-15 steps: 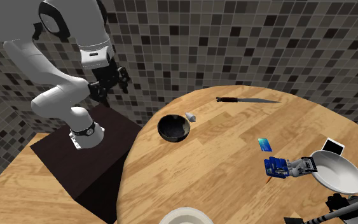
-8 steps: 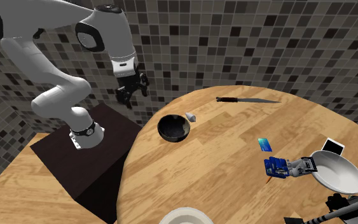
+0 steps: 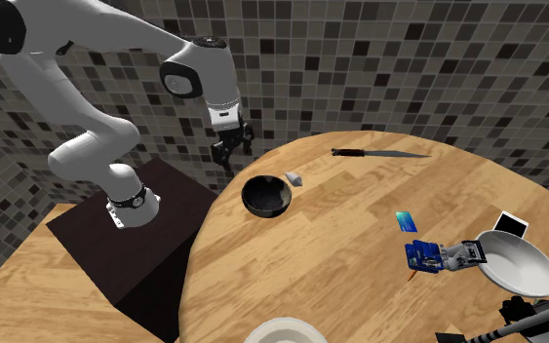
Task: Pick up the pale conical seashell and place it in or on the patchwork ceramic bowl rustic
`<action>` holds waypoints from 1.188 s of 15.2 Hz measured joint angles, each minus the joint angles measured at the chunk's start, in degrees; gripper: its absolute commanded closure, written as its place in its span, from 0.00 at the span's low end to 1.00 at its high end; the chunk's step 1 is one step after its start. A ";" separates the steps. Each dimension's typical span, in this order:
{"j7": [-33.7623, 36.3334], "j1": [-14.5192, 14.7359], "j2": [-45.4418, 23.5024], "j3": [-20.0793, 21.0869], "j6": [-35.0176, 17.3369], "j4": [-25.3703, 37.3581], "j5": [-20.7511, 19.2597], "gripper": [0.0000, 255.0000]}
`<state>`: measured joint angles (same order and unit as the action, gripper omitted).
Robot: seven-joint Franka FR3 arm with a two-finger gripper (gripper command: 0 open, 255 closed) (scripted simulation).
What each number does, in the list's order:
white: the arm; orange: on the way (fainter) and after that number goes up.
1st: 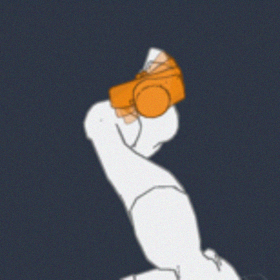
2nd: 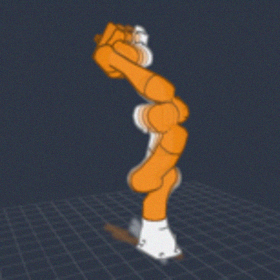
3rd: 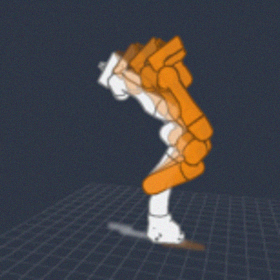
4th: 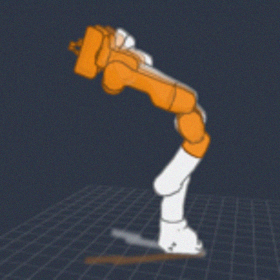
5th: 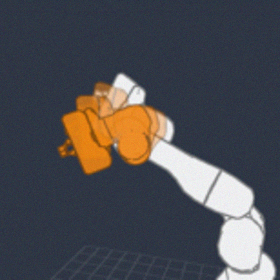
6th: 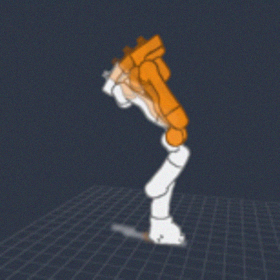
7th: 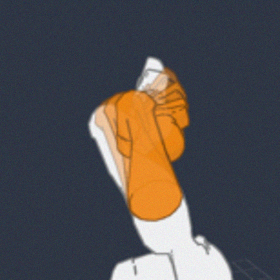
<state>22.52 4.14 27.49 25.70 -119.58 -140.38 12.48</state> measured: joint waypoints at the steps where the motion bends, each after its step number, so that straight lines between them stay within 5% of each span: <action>1: 1.83 -0.09 -1.91 1.52 -1.63 0.47 -0.09 0.00; 8: 15.00 -2.54 -16.98 10.48 -12.56 5.06 -6.03 0.00; 13: 28.42 -2.72 -30.01 14.37 -17.84 10.75 -17.33 0.00; 18: 41.22 2.32 -43.38 12.17 -19.29 19.64 -29.97 0.00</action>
<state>63.74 6.46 -15.89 37.87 -138.87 -120.74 -17.48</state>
